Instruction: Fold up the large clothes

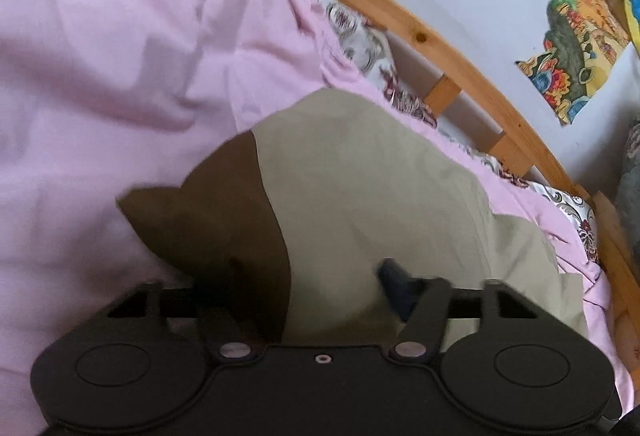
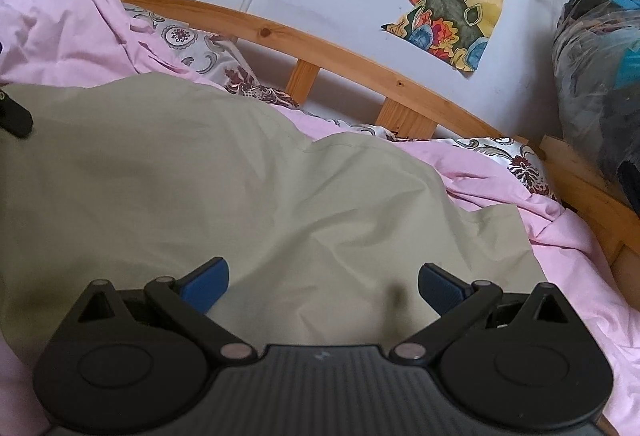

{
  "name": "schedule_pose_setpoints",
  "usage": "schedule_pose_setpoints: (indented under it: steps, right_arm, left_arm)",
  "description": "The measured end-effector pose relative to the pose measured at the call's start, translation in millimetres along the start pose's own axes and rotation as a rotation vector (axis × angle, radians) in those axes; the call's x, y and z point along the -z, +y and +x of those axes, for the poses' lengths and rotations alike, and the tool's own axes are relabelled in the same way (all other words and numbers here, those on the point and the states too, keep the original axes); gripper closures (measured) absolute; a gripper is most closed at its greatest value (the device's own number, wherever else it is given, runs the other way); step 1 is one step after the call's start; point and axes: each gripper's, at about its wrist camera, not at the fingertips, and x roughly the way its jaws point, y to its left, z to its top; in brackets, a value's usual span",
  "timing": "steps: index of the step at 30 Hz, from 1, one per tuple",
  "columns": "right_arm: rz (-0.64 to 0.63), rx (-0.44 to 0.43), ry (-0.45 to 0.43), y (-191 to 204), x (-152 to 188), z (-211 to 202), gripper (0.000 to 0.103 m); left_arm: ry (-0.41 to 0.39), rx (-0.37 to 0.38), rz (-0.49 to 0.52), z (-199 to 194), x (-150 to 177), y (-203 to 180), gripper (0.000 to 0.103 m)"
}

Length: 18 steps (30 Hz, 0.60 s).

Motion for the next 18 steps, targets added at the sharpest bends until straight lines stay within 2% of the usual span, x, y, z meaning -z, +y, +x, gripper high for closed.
schedule_pose_setpoints:
  steps: [1,3,5,8,11,16,18]
  right_arm:
    - [0.000,-0.001,0.000,0,0,0,0.000]
    - [0.006,-0.002,0.002,-1,0,0,0.000]
    - [0.016,-0.007,0.005,-3,0,0,0.000]
    - [0.051,-0.024,0.017,-7,-1,1,0.000]
    - [0.121,-0.063,0.040,-19,-1,4,0.000]
    - [0.304,-0.185,0.095,-52,2,12,0.000]
    - [0.307,-0.210,0.092,-61,3,5,0.000]
  left_arm:
    - [-0.017,-0.004,0.011,-4,-1,-4,0.060]
    - [-0.051,0.005,0.049,-11,-4,-14,0.080]
    - [-0.081,0.048,0.104,-20,-8,-27,0.086]
    - [-0.133,0.162,0.225,-37,-14,-55,0.089]
    - [-0.148,0.309,0.357,-47,-19,-93,0.090]
    - [-0.080,0.499,0.542,-36,-17,-157,0.090]
    - [-0.040,0.559,0.608,-30,-11,-179,0.090]
